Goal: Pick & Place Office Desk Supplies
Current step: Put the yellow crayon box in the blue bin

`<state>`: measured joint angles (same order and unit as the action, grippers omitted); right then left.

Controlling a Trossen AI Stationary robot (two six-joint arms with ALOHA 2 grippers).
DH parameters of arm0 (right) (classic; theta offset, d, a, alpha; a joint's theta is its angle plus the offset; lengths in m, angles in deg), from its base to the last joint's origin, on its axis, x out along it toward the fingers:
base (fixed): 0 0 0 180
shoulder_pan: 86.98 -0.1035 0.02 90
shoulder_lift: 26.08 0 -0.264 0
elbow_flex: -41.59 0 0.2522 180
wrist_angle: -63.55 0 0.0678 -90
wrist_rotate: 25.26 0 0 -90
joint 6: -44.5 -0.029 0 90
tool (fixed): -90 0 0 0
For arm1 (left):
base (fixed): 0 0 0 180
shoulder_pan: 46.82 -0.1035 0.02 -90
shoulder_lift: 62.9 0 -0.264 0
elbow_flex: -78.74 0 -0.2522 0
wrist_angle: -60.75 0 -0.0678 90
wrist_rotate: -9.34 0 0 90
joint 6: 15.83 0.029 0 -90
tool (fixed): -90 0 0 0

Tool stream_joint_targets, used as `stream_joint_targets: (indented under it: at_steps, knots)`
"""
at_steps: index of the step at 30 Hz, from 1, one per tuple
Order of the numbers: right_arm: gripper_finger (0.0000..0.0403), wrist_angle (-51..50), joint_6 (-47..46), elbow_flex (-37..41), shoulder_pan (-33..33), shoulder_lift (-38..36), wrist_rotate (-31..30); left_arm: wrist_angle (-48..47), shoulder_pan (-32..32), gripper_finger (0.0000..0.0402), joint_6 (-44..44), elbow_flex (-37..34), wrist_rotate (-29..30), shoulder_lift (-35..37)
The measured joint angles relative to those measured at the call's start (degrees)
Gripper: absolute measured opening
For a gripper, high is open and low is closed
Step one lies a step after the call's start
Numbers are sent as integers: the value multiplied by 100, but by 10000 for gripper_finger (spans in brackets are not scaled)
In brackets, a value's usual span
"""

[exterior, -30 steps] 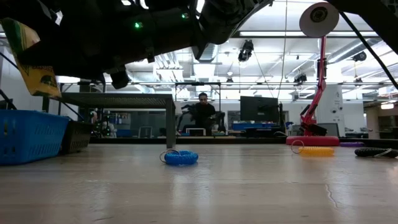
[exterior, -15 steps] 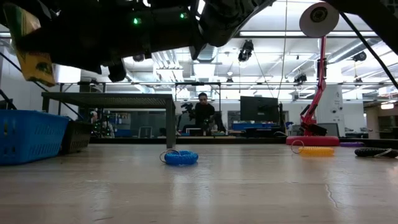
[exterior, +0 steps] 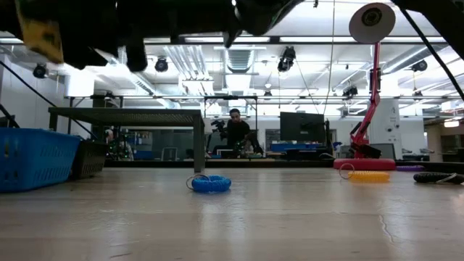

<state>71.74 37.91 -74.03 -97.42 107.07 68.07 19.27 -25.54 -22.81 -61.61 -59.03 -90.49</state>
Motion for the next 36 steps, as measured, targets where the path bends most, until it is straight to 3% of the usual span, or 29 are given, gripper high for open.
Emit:
stream_joint_targets:
  at_steps: [10,19,36]
  knots:
    - [119,-2030,380,4,50,-671,-31,-30,1,232,-44,-2,24,-4]
    - [121,-3832,63,1,60,-864,-31,-60,1,232,-50,-4,24,-3]
    - [115,-5027,-916,35,59,-449,-11,-84,0,232,-90,-9,24,0]
